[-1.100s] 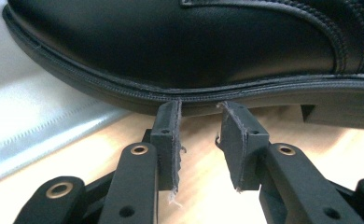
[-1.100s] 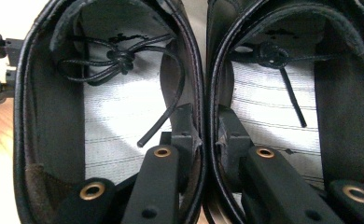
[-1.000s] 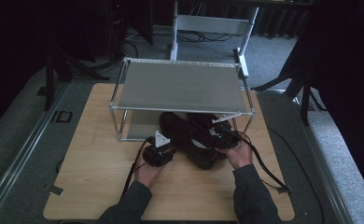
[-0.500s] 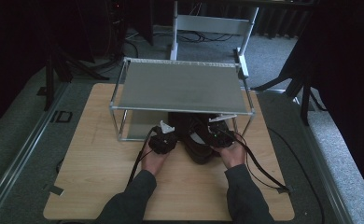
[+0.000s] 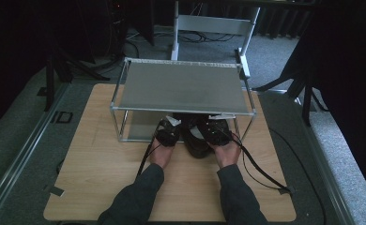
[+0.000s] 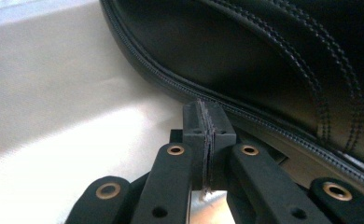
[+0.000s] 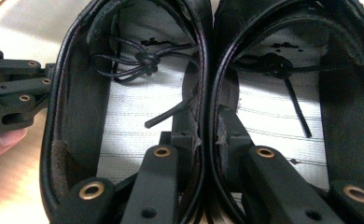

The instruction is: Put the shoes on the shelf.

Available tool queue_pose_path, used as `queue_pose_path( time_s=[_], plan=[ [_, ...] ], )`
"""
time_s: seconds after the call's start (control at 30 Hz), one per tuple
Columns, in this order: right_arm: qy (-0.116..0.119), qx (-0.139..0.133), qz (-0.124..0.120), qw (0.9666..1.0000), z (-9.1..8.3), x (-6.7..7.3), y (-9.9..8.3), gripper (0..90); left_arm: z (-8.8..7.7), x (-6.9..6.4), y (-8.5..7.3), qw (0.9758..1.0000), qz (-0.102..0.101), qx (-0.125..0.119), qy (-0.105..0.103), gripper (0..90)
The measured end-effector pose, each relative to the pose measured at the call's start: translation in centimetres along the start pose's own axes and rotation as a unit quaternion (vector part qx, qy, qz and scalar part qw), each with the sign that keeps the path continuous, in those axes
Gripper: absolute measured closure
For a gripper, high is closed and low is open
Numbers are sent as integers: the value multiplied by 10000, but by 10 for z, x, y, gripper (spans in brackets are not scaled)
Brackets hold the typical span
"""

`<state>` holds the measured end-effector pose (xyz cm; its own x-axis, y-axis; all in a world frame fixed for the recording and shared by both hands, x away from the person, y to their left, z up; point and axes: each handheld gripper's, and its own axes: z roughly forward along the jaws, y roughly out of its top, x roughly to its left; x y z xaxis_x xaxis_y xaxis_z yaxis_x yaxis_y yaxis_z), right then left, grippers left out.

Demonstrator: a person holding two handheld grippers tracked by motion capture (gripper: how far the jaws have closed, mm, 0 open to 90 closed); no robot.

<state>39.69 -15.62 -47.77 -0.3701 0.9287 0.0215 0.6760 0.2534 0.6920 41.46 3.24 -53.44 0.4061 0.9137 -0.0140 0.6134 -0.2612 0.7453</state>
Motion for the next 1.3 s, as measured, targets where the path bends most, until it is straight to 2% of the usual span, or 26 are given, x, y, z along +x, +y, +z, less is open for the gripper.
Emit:
queue_pose_path(
  time_s=[0.03, 0.07, 0.1, 0.13, 0.2, 0.23, 0.33, 0.47, 0.5, 0.63, 0.77, 0.87, 0.9, 1.07, 1.13, 1.3],
  plan=[
    [-25, -41, 22, 10000, 1, 1, 0, 799, 1, -1, 1, 9999, -126, -50, 68, 895],
    [-33, -92, 55, 9999, 2, 1, 1, 799, 1, 2, 2, 9999, -70, -115, -1, 895],
    [-36, -137, 100, 9998, 3, 1, 1, 798, 0, 1, 4, 9997, -98, -193, -110, 895],
    [-58, -191, 141, 9997, 4, 2, 1, 798, -2, -1, 5, 9996, -47, -247, -113, 894],
    [-110, -287, 186, 9994, 7, 4, 0, 798, -2, -9, 9, 9995, 97, -286, 73, 896],
    [-130, -328, 221, 9991, 7, 4, 0, 799, -2, -10, 9, 9995, 83, -289, 102, 896],
    [-205, -430, 309, 9984, 8, 5, -1, 799, -1, -9, 10, 9995, -4, -305, 66, 896],
    [-281, -540, 355, 9975, 10, 6, -2, 799, -2, -11, 9, 9995, 0, -326, 30, 896],
    [-333, -644, 436, 9964, 13, 7, -4, 799, -4, -17, 8, 9991, -51, -414, 39, 897],
    [-328, -792, 492, 9951, 14, 7, -5, 801, -8, -18, 5, 9988, -61, -489, 71, 899],
    [-328, -1040, 665, 9918, 16, 6, -9, 803, -15, -20, 1, 9977, -176, -646, -89, 898],
    [-381, -1075, 757, 9906, 17, 5, -7, 802, -17, -25, 0, 9971, -124, -735, -129, 898],
    [-386, -1080, 784, 9903, 18, 4, -7, 803, -18, -30, 1, 9973, -18, -735, -37, 898],
    [-499, -1135, 672, 9900, 19, 4, -6, 803, -13, -29, 3, 9972, -57, -743, -87, 898],
    [-601, -1239, 692, 9881, 21, 5, -6, 803, -9, -29, 6, 9969, 26, -781, -11, 899],
    [-713, -1396, 687, 9852, 25, 6, -5, 803, -4, -28, 9, 9963, 34, -856, 4, 899]
  ],
)
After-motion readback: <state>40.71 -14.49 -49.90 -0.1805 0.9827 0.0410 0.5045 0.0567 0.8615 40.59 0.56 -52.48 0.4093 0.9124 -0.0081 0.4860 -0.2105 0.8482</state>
